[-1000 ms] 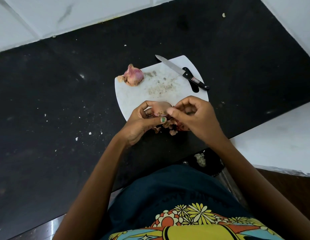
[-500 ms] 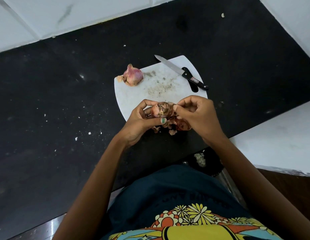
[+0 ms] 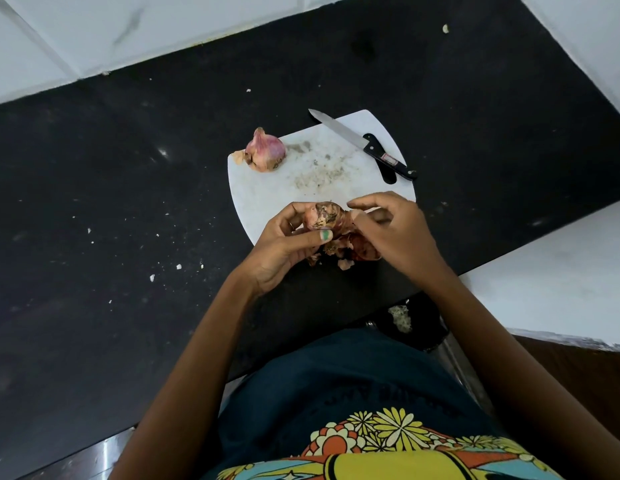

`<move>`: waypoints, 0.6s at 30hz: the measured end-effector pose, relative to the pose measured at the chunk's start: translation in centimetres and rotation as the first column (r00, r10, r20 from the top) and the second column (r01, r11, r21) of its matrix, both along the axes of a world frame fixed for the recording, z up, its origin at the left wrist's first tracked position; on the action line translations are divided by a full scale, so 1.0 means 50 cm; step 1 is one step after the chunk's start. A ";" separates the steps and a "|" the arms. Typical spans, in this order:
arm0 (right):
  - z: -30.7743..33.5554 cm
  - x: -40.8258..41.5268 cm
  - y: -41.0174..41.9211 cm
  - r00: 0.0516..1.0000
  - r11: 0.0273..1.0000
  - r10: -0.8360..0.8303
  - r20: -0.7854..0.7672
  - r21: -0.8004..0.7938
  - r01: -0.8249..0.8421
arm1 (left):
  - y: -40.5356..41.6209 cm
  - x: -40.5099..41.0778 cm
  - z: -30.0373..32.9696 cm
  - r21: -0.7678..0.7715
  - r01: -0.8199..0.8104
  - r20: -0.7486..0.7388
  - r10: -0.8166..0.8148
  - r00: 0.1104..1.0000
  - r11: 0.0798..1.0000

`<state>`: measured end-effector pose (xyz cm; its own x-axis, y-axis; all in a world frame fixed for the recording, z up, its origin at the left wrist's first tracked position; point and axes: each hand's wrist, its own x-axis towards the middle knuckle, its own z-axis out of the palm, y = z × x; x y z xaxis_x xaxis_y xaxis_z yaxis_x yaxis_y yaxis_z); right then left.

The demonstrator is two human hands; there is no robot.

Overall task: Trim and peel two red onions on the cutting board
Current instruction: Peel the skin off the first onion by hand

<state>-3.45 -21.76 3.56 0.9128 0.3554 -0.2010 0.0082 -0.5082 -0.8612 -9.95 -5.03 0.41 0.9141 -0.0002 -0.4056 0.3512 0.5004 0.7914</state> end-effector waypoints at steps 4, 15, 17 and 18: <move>0.034 -0.013 0.010 0.991 0.990 0.048 -0.124 0.134 -0.031 | 0.001 0.001 -0.002 -0.032 -0.024 0.014 0.025 1.000 0.999; 0.031 -0.019 0.026 0.978 0.973 -0.005 -0.208 0.227 0.053 | 0.001 0.000 -0.008 -0.022 -0.043 0.021 0.044 0.999 0.999; 0.027 -0.016 0.025 0.985 0.977 -0.009 -0.171 0.210 0.046 | 0.003 0.000 -0.013 -0.039 -0.044 0.021 0.044 0.999 0.998; 0.024 -0.013 0.023 0.992 0.978 -0.024 -0.126 0.201 0.049 | 0.005 0.000 -0.015 -0.051 -0.040 0.018 0.041 0.999 0.998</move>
